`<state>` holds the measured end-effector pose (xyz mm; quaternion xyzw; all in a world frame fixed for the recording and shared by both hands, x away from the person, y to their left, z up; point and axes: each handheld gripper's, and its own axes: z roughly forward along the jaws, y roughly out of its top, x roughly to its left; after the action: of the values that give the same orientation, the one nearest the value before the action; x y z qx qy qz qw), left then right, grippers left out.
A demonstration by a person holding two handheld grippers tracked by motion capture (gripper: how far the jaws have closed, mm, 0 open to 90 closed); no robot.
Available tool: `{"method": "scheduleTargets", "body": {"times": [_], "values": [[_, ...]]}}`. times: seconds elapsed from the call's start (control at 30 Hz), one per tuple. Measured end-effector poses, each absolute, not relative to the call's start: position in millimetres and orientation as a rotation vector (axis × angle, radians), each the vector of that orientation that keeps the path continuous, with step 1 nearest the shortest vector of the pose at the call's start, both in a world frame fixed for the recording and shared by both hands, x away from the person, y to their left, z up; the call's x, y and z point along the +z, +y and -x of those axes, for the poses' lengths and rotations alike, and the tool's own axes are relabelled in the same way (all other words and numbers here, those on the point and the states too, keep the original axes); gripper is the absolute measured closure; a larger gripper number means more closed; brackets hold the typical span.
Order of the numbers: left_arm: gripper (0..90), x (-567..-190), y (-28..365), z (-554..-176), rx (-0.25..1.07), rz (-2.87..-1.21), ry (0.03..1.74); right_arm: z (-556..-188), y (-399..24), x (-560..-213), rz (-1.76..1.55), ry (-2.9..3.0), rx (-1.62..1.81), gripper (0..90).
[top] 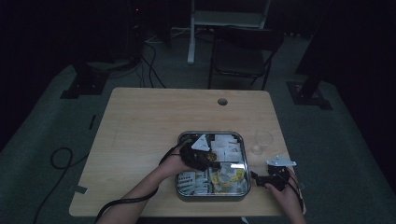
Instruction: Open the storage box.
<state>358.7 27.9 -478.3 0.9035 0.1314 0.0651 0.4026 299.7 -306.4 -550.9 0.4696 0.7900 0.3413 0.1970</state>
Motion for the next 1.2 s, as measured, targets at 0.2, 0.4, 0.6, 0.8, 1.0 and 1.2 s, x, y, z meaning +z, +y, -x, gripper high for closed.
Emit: {"method": "scheduleTargets", "body": {"times": [0.2,0.4,0.6,0.8,1.0,1.2], "values": [[51.1,-479.2,27.4,-360.3,0.141,-2.278,0.33,-299.7,-306.4,-550.9,-1.314,2.212,0.956,11.1],[58.2,-477.9,24.0,-358.3,0.133,-2.286,0.338,-299.7,-306.4,-550.9,-1.314,2.212,0.955,11.2],[59.0,-475.7,21.3,-355.9,0.159,-2.305,0.357,-299.7,-306.4,-550.9,-1.315,2.212,0.955,11.2],[59.3,-473.5,19.6,-354.6,0.174,-2.322,0.365,-299.7,-306.4,-550.8,-1.315,2.212,0.956,11.2],[59.4,-470.5,19.4,-353.6,0.179,-2.325,0.348,-299.6,-306.4,-550.8,-1.316,2.212,0.956,11.2],[59.4,-463.9,20.3,-351.6,0.207,-2.318,0.369,-299.8,-306.5,-550.9,-1.311,2.212,0.956,11.2]]}}
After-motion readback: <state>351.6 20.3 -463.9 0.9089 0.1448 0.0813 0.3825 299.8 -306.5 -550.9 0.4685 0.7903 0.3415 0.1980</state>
